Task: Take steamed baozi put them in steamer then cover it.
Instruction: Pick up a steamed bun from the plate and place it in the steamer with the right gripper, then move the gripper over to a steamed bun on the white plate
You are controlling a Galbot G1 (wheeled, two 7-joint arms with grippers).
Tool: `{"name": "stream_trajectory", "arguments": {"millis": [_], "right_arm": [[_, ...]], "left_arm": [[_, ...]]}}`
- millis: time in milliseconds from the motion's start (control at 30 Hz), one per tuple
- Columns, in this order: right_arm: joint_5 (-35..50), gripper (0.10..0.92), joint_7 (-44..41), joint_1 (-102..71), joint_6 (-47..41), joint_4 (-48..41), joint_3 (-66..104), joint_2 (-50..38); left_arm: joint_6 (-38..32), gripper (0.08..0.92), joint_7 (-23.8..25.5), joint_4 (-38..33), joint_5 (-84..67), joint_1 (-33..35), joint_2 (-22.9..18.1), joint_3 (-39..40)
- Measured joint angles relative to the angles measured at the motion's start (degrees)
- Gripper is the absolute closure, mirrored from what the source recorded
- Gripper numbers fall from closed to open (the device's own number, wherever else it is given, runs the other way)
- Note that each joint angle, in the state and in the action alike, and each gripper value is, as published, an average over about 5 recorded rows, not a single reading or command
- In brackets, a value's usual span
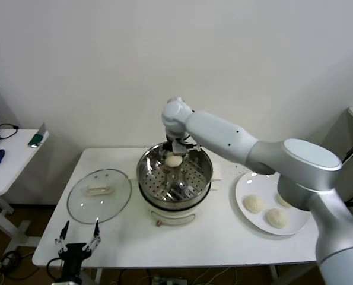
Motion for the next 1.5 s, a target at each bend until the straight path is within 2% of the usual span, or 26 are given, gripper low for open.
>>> {"name": "stream_trajectory", "arguments": {"millis": [133,300,500,700,933,1267,1500], "right_arm": [[-1.29,0.292,0.49,-0.86,0.01,-0.74,0.35,0.52],[-1.87,0.214,0.59,-1.1,-0.18,-0.97,0.59,0.66],[-0.41,0.203,-0.39,0.34,-0.48,0.32,0.42,-0.09],[4.64,0.203,-2.03,4.0,-1.69,3.56,-0.61,-2.36],[19.24,0.203,-1.21,12.24,-9.06,9.32,-7.2,-9.05],[48.35,0.203,-0.16,21.4,-34.06,17.39,-19.48,-25.08],[57.92,0.203,-1.04,18.64,-46.1,20.19,-20.4,-35.84]], "left_arm": [[0.1,0.177,-0.01,0.03,0.03,-0.01,0.0,-0.06],[0.22,0.177,-0.03,0.13,0.09,-0.06,-0.12,-0.05],[0.27,0.177,-0.03,0.06,0.23,0.1,-0.19,-0.05],[0.36,0.177,-0.06,-0.14,0.09,0.16,-0.19,0.15],[1.88,0.177,-0.47,-1.66,-3.22,0.45,-0.2,0.27],[3.11,0.177,-0.46,-3.9,-6.89,1.92,0.0,0.39],[2.93,0.177,0.41,-5.0,-7.55,2.65,0.76,0.12]]}}
